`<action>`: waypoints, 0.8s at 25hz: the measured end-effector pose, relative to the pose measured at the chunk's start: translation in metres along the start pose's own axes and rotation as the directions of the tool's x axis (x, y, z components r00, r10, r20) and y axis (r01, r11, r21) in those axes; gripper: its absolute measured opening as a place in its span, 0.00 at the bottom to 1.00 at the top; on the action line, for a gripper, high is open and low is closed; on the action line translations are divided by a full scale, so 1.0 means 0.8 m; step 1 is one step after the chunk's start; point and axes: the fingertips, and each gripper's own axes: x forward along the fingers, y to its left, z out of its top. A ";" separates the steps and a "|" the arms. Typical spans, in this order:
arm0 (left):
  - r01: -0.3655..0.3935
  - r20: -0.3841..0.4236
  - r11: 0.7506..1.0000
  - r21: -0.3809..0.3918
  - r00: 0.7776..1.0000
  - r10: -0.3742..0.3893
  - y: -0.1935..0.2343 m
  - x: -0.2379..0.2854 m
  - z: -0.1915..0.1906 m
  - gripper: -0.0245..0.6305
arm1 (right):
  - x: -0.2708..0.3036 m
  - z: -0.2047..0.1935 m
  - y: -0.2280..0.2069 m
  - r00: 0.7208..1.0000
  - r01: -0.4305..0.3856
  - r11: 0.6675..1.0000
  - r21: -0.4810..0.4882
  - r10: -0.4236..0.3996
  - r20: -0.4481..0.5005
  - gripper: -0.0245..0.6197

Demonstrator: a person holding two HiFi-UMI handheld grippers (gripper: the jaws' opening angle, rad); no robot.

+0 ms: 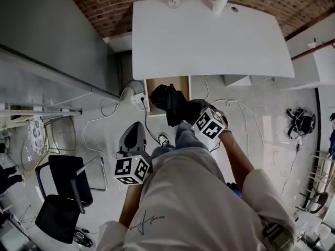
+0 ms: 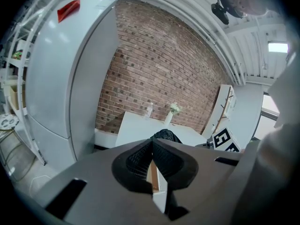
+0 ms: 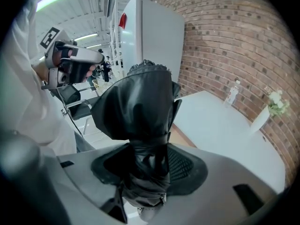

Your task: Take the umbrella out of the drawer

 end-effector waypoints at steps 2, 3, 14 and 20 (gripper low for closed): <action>0.004 0.008 1.000 -0.007 1.000 -0.004 -0.001 -0.005 0.002 0.06 | -0.010 0.004 0.002 1.000 0.016 1.000 0.009 -0.016 0.016 0.40; 0.007 0.011 1.000 -0.006 1.000 -0.007 -0.001 -0.006 0.004 0.06 | -0.015 0.006 0.003 0.999 0.026 1.000 0.014 -0.026 0.025 0.40; 0.035 0.053 0.999 0.018 0.998 -0.036 0.000 -0.025 0.022 0.06 | -0.066 0.028 0.008 0.981 0.109 0.987 0.116 -0.125 0.146 0.40; 0.046 0.064 0.999 0.020 0.997 -0.048 -0.001 -0.035 0.026 0.06 | -0.095 0.037 0.013 0.963 0.134 0.976 0.171 -0.169 0.209 0.40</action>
